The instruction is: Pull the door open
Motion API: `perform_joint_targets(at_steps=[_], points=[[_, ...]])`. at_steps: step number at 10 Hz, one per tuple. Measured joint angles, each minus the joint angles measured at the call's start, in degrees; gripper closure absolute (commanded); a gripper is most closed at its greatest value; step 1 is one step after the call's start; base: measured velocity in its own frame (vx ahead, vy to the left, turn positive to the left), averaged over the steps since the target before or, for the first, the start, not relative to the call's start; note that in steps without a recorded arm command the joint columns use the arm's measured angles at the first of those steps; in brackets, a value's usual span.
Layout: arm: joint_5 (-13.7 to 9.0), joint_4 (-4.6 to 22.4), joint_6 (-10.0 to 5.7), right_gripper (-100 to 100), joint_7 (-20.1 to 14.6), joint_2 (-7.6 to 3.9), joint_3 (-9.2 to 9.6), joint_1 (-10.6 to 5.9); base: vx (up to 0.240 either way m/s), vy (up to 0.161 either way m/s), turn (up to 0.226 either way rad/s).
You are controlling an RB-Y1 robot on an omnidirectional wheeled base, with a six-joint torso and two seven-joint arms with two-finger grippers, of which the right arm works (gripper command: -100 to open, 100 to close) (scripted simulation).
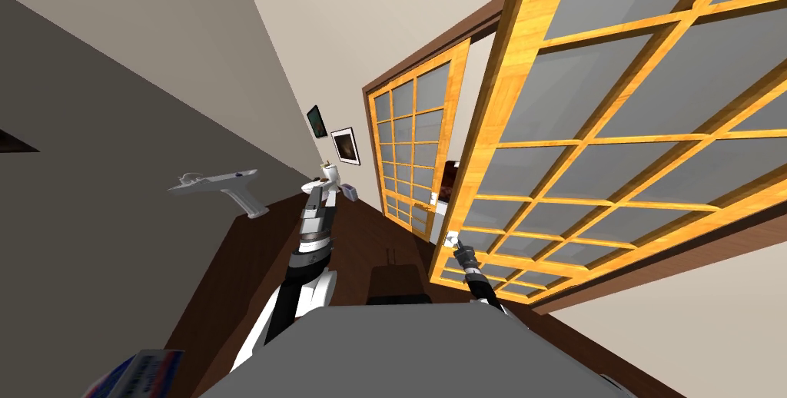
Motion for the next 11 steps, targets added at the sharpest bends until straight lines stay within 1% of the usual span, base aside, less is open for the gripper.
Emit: perform_joint_targets(at_steps=[2, 3, 4, 5, 8, 10, 11], points=[[-1.23, -0.02, -0.01, -100, -2.31, -0.34, -0.16, -0.15, -0.066, 0.000, 0.052], [-1.69, -1.50, 0.56, -100, -3.21, 0.09, 0.18, 0.48, -0.085, 0.038, 0.071], [-2.23, -1.64, 0.77, -100, -4.37, 0.48, 0.48, 0.37, -0.084, 0.032, 0.050], [-2.85, -1.41, 0.63, -100, -5.88, 0.74, 0.75, 0.17, -0.090, 0.007, 0.054], [-5.25, -2.07, 0.94, -100, -10.81, 1.37, 1.42, -0.06, -0.082, -0.015, 0.045], [-6.27, -2.35, 1.07, -100, -13.32, 1.64, 1.71, -0.13, -0.068, -0.011, 0.061], [-7.12, -2.54, 1.18, -100, -15.03, 1.83, 1.95, -0.23, -0.090, -0.024, 0.067]])
